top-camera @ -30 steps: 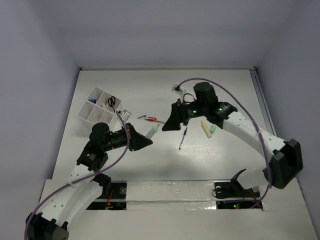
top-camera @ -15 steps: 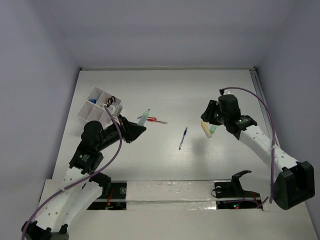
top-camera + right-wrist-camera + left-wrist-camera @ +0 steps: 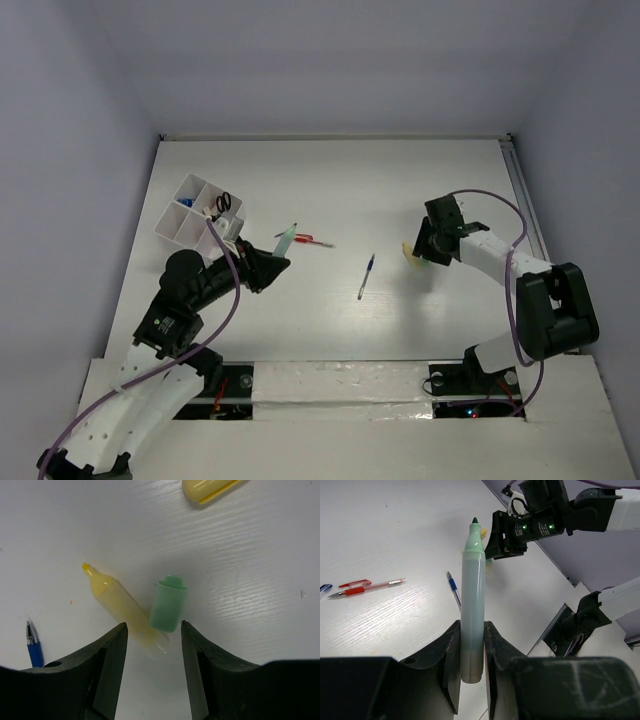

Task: Sort the stationery into containers
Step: Pick up the pen cap from the center of the board, then place the pen cap at the center of the board.

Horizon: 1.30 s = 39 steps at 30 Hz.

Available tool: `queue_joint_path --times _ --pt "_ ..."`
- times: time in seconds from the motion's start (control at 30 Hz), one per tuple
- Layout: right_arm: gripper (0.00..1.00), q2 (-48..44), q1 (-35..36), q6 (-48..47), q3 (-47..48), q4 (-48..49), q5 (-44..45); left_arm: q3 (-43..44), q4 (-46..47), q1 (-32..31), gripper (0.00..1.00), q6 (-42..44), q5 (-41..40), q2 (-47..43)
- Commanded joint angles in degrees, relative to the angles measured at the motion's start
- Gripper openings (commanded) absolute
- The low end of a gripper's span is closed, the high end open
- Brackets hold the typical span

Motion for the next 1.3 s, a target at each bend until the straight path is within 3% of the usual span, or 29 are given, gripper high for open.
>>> queue_joint_path --times 0.0,0.37,0.47,0.6,0.67,0.8,0.97,1.07,1.27 --pt "0.52 1.39 -0.89 1.12 1.21 2.39 1.81 0.81 0.95 -0.51 0.00 0.88 -0.51 -0.78" --pt "0.42 7.11 -1.95 2.35 3.84 1.60 2.69 0.72 0.87 -1.03 0.00 0.79 -1.13 -2.27" --pt "0.34 7.99 -2.48 2.35 4.55 1.60 3.74 0.72 0.87 -1.03 0.00 0.79 -1.39 -2.36" --pt "0.13 6.33 -2.48 -0.45 5.43 1.68 6.99 0.72 0.87 -1.03 0.00 0.79 -1.48 -2.36" --pt "0.10 2.48 -2.48 -4.39 5.34 2.56 5.51 0.72 0.87 -1.03 0.00 0.79 -1.65 -2.27" --pt "0.11 -2.73 3.92 -9.68 6.74 3.62 -5.19 0.98 0.60 -1.03 0.00 0.88 -2.44 -2.45" --pt "0.11 0.86 21.56 -11.97 11.48 3.36 -13.91 1.77 -0.89 0.72 0.00 1.32 -6.47 -3.67" --pt "0.11 5.87 28.95 -13.46 14.65 3.88 -14.80 2.21 -1.77 1.77 0.00 1.23 -9.98 -5.08" --pt "0.11 15.70 34.70 -18.56 21.33 1.43 -11.99 2.56 -2.65 2.83 0.00 1.06 -13.52 -6.32"
